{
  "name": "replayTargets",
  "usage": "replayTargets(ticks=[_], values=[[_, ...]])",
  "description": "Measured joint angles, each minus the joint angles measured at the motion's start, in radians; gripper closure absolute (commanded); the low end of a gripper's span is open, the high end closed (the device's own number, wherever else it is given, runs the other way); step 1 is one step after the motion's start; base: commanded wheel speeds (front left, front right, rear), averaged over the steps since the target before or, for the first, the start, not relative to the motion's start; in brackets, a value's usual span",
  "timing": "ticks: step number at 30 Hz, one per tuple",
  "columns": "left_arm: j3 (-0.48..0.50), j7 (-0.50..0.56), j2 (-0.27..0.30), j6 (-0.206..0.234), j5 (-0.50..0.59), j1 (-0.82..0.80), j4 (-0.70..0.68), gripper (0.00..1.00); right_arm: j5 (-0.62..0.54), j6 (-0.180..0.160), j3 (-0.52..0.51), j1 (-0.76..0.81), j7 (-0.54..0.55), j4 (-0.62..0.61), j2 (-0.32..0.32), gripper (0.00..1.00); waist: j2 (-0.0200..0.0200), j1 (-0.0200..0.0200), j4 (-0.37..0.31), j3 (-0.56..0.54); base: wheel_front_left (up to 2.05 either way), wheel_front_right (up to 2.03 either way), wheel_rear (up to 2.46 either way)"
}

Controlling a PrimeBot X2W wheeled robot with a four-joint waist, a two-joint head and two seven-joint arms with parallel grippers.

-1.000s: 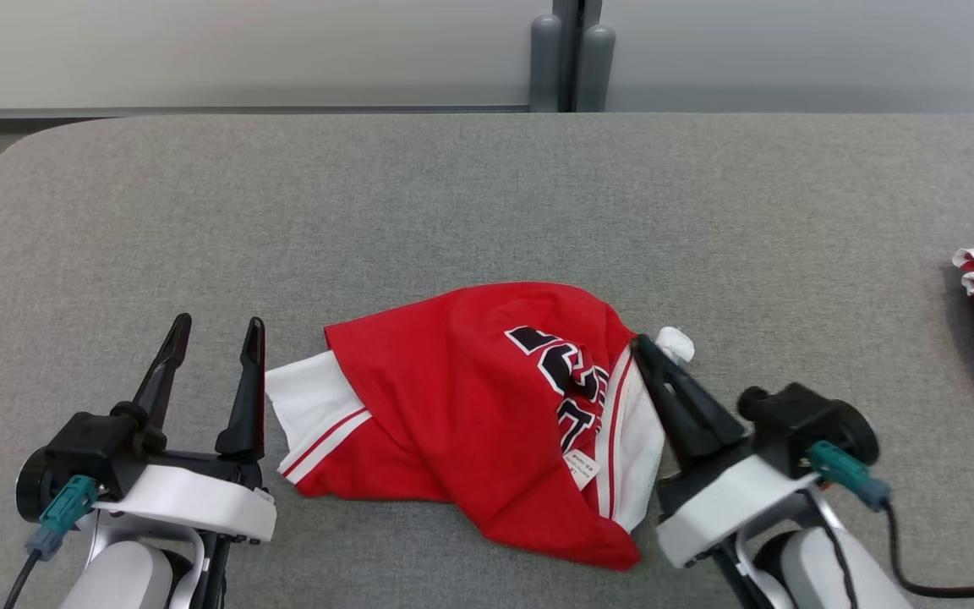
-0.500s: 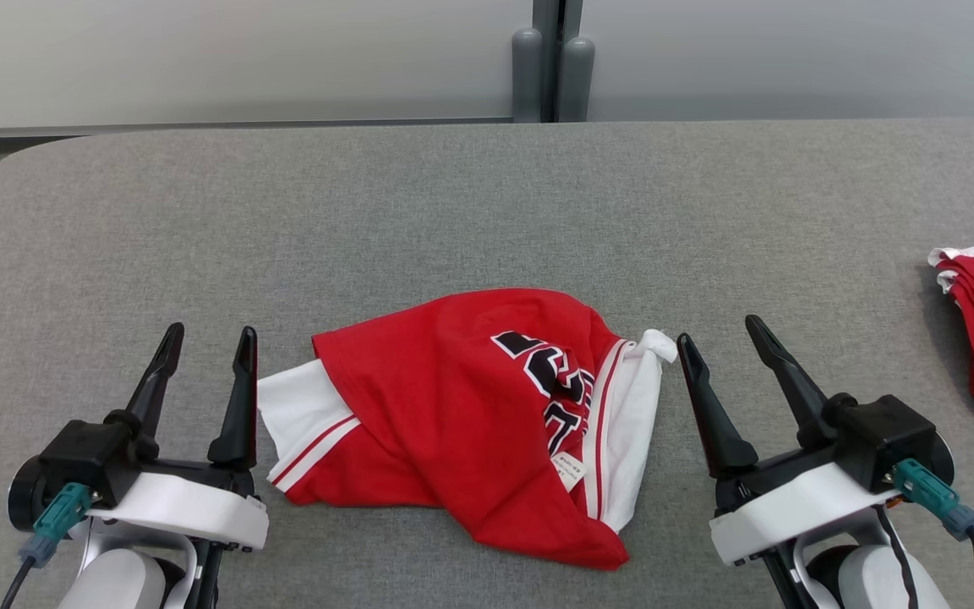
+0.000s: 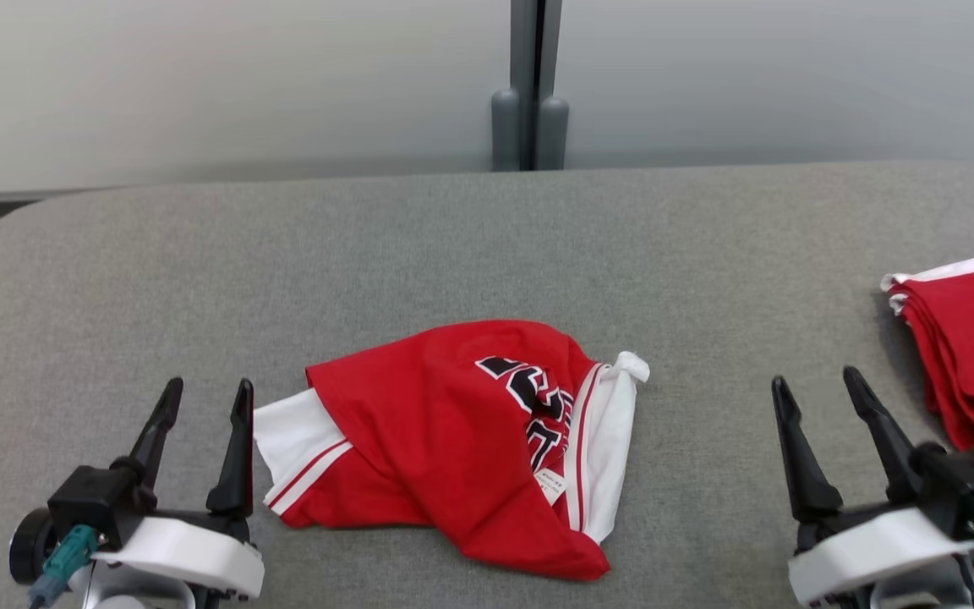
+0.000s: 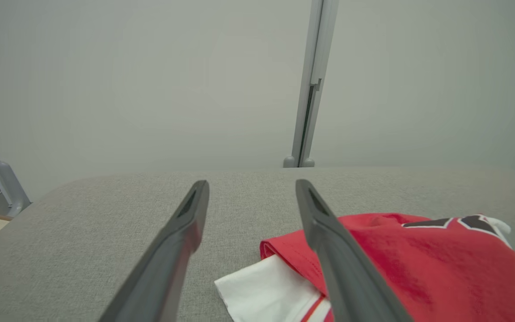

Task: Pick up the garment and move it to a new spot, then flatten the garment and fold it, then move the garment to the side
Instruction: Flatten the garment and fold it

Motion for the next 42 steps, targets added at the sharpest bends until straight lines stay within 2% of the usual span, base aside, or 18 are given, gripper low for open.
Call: replayTargets(ticks=[11,34,38,42], values=[[-0.004,0.011,0.021,0.019,-0.003,0.096,-0.013,0.0,0.017,0.0,-0.009,0.121,0.051,-0.063,-0.001,0.0,0.0,0.0,-0.02,-0.111,0.0,0.0,0.0],[-0.014,0.051,0.03,0.065,-0.008,0.121,-0.073,0.0,0.025,0.0,0.01,0.129,0.064,-0.076,-0.008,0.0,0.0,0.0,-0.027,-0.109,0.0,0.0,0.0],[-0.021,0.056,0.03,0.071,-0.001,0.106,-0.095,0.0,0.023,0.0,0.052,0.109,0.08,-0.059,-0.023,0.0,0.0,0.0,-0.009,-0.095,0.0,0.0,0.0],[-0.029,0.062,0.026,0.072,0.007,0.072,-0.12,0.0,0.03,0.0,0.166,0.054,0.104,-0.012,-0.041,0.0,0.0,0.0,0.016,-0.063,0.0,0.0,0.0]])
